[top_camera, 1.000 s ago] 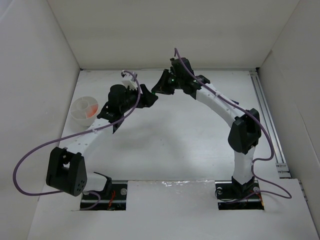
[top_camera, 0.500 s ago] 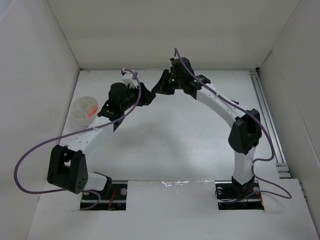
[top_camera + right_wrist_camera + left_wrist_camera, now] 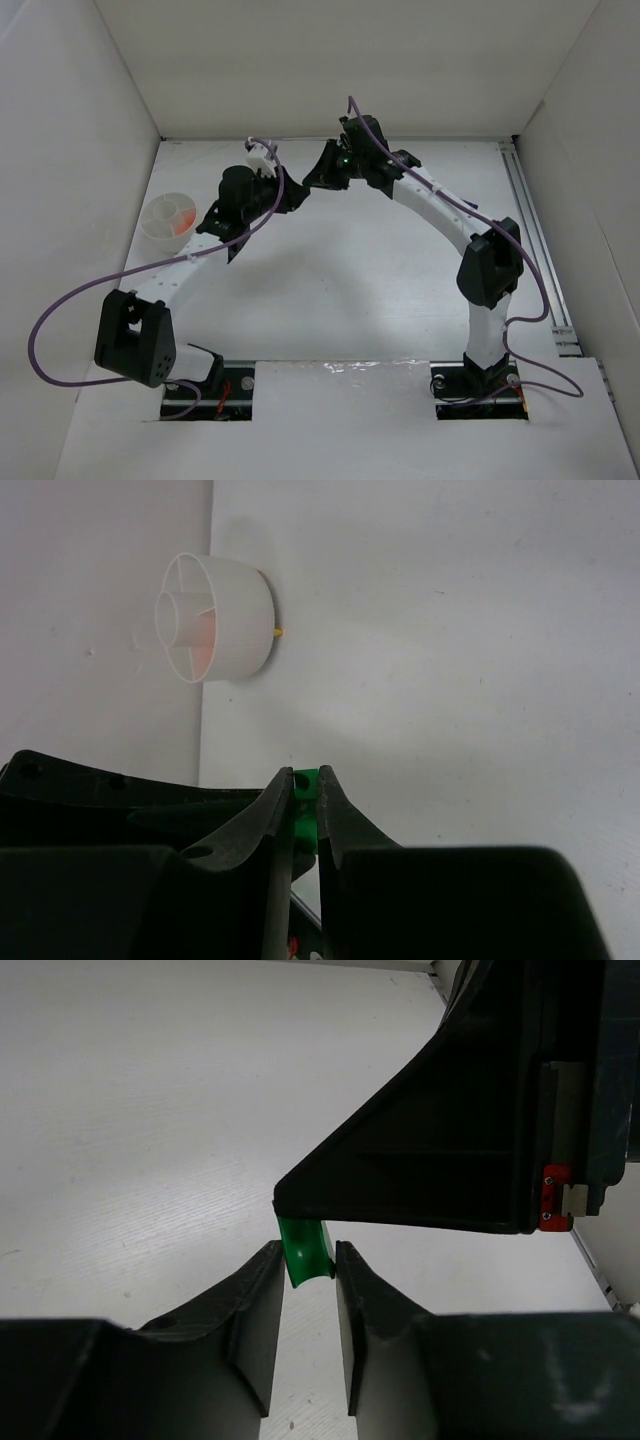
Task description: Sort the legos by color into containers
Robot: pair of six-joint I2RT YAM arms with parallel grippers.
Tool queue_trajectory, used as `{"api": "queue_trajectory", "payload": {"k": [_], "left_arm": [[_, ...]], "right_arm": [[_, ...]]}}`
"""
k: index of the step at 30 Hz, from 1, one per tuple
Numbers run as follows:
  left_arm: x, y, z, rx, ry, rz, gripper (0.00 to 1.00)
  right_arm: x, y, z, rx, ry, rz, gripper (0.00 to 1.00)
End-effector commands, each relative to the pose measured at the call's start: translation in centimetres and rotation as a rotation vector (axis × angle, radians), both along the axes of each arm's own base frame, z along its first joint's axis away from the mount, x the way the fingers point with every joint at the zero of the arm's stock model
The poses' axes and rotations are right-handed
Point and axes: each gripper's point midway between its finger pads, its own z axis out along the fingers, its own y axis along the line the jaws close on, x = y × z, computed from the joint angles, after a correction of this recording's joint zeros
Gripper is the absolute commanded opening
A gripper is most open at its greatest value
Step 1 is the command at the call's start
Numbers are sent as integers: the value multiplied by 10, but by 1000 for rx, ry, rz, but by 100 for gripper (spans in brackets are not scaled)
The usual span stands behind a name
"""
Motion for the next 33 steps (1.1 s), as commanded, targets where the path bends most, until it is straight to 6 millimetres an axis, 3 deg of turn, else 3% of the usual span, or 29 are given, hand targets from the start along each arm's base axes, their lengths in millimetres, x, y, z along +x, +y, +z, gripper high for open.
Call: {"api": "queue_trajectory", "payload": {"k": [1,5,6,9,10,12,14,18,19,20,21,23,24,25,26,27,28,29,32,33], "left_arm": [[5,-3,22,-16,-62,-6,19],[5,-3,22,-16,-62,-6,6],[5,-3,22,-16,-62,-6,3],[3,1,23,-14,-67,12,0],[0,2,22,-13,-66,12,0],[-4,4,17,-9,-54,12,0],[-6,7,14,14,-58,17,0],[-20,22,8,141,-107,3,0],[-22,30,2,187,-115,3,0],[-25,41,9,222,-146,9,0],[-32,51,-4,280,-119,3,0],[-38,72,-3,398,-172,-7,0],[-41,94,-13,450,-115,23,0],[-44,105,-15,480,-98,23,0],[-45,115,-12,545,-123,-15,0],[-50,135,-7,580,-135,-17,0],[-71,134,-18,585,-96,-126,0],[-78,142,-17,612,-106,-157,2],[-100,172,-21,728,-111,-208,5],[-102,180,-14,773,-126,-219,5]], "right_arm": [[-11,7,58,78,-105,38,0],[-12,8,58,77,-110,51,2],[-12,9,60,86,-115,59,21],[-12,10,64,91,-122,59,50],[-12,9,64,86,-129,63,64],[-6,4,68,91,-139,49,70],[1,-2,74,97,-151,32,74],[36,-39,83,76,-214,-51,74],[50,-59,83,63,-226,-88,74],[56,-70,91,54,-264,-99,74],[63,-82,85,39,-264,-118,74],[77,-120,80,19,-268,-163,74],[84,-131,76,23,-270,-178,74],[85,-142,76,24,-275,-181,74],[90,-163,60,23,-238,-195,72],[88,-173,64,22,-256,-197,72],[88,-180,62,20,-261,-193,72],[90,-191,54,10,-250,-201,72],[82,-203,50,-34,-285,-173,72],[80,-206,46,-37,-286,-155,72]]}}
